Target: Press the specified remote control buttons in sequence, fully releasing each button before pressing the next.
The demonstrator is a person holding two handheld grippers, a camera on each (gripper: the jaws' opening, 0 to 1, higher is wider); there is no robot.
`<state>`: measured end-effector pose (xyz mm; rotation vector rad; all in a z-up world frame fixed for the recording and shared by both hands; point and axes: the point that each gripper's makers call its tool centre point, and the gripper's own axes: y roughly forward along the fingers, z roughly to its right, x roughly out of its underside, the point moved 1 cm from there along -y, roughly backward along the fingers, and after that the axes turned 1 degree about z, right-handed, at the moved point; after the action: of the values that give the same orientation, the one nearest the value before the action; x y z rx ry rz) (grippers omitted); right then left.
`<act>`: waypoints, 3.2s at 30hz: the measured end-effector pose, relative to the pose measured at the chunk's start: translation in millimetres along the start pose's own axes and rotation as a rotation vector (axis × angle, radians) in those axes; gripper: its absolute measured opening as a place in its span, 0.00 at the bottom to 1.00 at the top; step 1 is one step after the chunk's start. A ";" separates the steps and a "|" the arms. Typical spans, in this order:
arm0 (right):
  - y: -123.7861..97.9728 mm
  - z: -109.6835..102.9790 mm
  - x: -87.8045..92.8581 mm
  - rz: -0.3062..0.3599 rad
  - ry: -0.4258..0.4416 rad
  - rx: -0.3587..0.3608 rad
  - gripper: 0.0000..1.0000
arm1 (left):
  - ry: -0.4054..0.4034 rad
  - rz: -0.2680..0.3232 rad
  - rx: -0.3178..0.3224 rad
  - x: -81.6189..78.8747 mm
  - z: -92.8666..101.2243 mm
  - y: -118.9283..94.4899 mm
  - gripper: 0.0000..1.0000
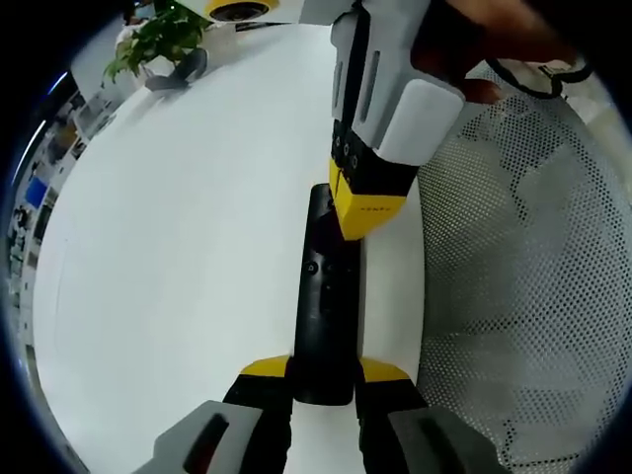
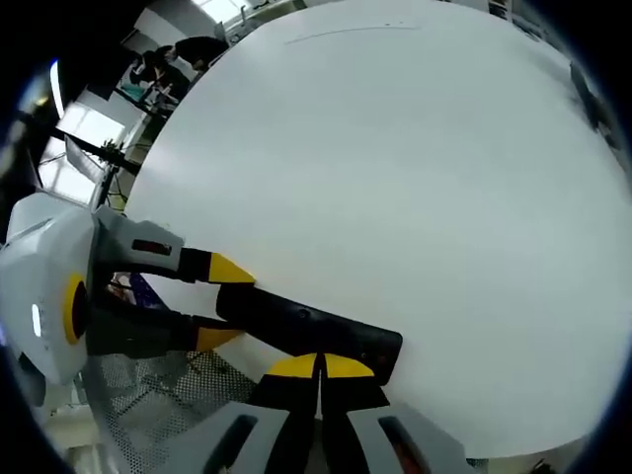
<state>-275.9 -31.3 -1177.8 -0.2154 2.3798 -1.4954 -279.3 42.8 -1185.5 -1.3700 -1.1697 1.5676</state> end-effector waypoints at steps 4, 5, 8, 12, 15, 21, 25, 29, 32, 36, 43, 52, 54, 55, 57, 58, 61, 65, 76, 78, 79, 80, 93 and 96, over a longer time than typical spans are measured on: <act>-0.7 -0.6 2.3 -0.004 0.002 -0.001 0.00 | 0.006 -0.010 0.001 0.1 -0.5 0.3 0.23; -0.6 -0.7 2.5 -0.004 -0.001 0.000 0.00 | 0.008 -0.013 0.002 0.0 -0.4 0.3 0.23; -0.4 -1.2 2.9 -0.003 0.000 0.004 0.00 | 0.015 -0.023 0.005 -0.1 -0.5 0.4 0.23; -0.4 -1.7 3.6 -0.003 -0.006 0.017 0.00 | 0.017 -0.021 0.004 0.0 -0.8 0.5 0.23; 0.4 -2.5 3.6 -0.008 -0.024 0.030 0.00 | 0.013 -0.011 0.005 0.4 -0.9 0.5 0.23; 2.5 -3.0 3.5 -0.034 -0.075 0.084 0.00 | 0.003 0.008 -0.004 0.8 0.3 0.3 0.24; 1.9 -3.6 4.8 -0.037 -0.097 0.105 0.00 | 0.002 0.004 -0.006 0.4 0.3 0.3 0.24; 1.4 -2.6 5.1 -0.036 -0.108 0.111 0.00 | -0.001 0.005 -0.003 0.6 0.1 0.2 0.24; 1.0 -1.9 5.1 -0.031 -0.086 0.102 0.00 | 0.002 0.009 -0.002 0.6 0.5 -0.1 0.24; -0.3 -3.1 6.1 -0.025 -0.080 0.093 0.00 | 0.010 0.002 -0.001 0.6 0.2 0.1 0.24; -0.7 -1.8 5.3 -0.018 -0.049 0.073 0.00 | 0.009 -0.005 -0.003 0.4 0.0 0.5 0.24; -2.0 -2.2 4.6 -0.003 -0.021 0.043 0.00 | 0.004 -0.001 -0.005 0.5 0.0 0.8 0.24; -2.9 -3.0 1.9 0.009 -0.010 0.034 0.00 | -0.001 0.005 -0.005 0.6 0.1 0.0 0.24; -3.1 -3.0 1.1 0.012 -0.007 0.033 0.00 | -0.002 0.008 -0.005 0.6 0.0 0.2 0.24; -4.9 -3.1 -2.9 0.021 -0.002 0.031 0.00 | -0.002 0.011 -0.006 0.6 0.0 0.3 0.24; -5.1 -2.7 -4.6 0.023 -0.002 0.033 0.00 | -0.004 0.012 -0.007 0.6 -0.1 0.3 0.24; -5.7 -1.2 -8.5 0.032 -0.003 0.040 0.00 | -0.004 0.012 -0.006 0.5 -0.2 0.4 0.24; -4.5 0.1 -10.6 0.038 -0.007 0.041 0.00 | -0.005 0.013 -0.008 0.5 0.0 0.4 0.24; 1.6 2.8 -9.0 0.025 -0.028 0.050 0.00 | -0.004 0.014 -0.004 0.6 0.0 0.0 0.24; 2.0 2.5 -8.8 0.030 -0.026 0.053 0.00 | -0.006 0.014 -0.004 0.6 0.2 -0.1 0.24; 2.3 2.0 -8.7 0.029 -0.030 0.056 0.00 | -0.006 0.014 -0.003 0.5 0.1 0.0 0.24; 2.5 1.3 -8.7 0.022 -0.044 0.062 0.00 | -0.005 0.015 -0.002 0.4 -0.2 0.1 0.24; 1.9 1.4 -8.4 -0.016 -0.064 0.096 0.00 | 0.000 0.021 0.007 0.3 -1.1 0.4 0.24; 0.9 2.5 -8.6 -0.025 -0.019 0.068 0.00 | 0.008 0.006 0.008 -0.4 -0.5 0.2 0.24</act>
<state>-267.0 -30.5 -1178.0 -0.2424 2.3152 -1.5761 -278.7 42.5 -1185.5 -1.3745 -1.1548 1.5679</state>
